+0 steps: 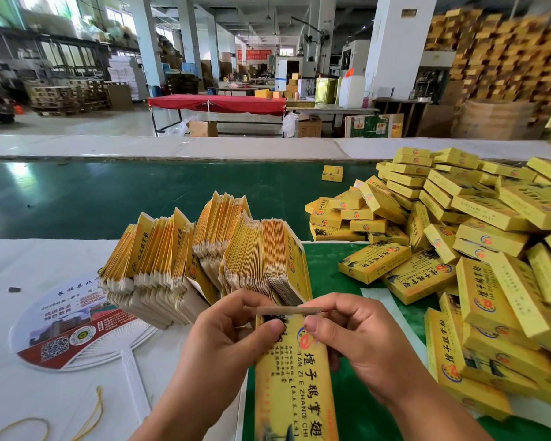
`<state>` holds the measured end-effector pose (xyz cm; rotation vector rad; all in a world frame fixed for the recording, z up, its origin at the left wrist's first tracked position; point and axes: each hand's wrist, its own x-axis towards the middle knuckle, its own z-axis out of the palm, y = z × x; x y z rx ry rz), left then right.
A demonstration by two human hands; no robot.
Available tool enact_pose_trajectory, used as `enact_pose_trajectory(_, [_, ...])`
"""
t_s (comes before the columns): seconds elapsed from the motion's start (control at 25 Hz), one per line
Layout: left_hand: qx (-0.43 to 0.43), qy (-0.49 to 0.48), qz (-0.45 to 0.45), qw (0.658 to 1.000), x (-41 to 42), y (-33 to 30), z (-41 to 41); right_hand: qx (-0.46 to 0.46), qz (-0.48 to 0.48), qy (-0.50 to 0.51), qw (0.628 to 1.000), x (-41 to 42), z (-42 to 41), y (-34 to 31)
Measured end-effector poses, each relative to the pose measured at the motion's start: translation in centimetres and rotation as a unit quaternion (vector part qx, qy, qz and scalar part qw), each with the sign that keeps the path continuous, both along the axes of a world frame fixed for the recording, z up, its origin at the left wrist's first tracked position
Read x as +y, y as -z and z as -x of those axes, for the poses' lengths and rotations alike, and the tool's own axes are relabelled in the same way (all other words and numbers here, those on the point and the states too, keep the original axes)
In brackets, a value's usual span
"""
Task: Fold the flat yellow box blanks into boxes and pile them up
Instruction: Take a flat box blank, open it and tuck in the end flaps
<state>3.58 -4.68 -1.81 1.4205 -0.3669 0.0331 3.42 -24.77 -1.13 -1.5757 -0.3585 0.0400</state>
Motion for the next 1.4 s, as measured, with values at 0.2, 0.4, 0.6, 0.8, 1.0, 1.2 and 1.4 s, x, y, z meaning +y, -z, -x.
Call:
enact_pose_trajectory(0.2, [-0.007,-0.030,-0.013,0.999,-0.1,0.4,-0.2,-0.007,-0.009,0.012,1.000,0.3,0.1,-0.1])
enact_pose_trajectory(0.4, [-0.056,-0.096,-0.101,0.989,-0.4,1.0,0.2,0.006,0.009,0.034,0.999,0.7,0.2,-0.1])
enact_pose_trajectory(0.6, [-0.020,-0.068,-0.058,0.996,-0.5,0.1,0.3,0.029,-0.006,0.001,1.000,0.9,0.3,-0.1])
enact_pose_trajectory(0.8, [0.055,-0.027,0.003,0.998,-0.5,-0.1,0.1,0.038,0.005,0.025,0.999,0.9,0.3,0.3])
enact_pose_trajectory(1.0, [0.072,-0.064,-0.008,0.995,-1.1,0.1,0.2,-0.020,0.031,0.089,0.995,1.3,0.6,0.6])
enact_pose_trajectory(1.2, [-0.082,-0.145,-0.311,0.936,-1.8,0.1,1.8,-0.123,0.071,0.220,0.965,1.8,1.2,0.7])
enact_pose_trajectory(1.4, [-0.121,-0.192,-0.427,0.875,-2.7,0.3,1.9,-0.121,0.115,0.192,0.967,2.7,1.5,0.5])
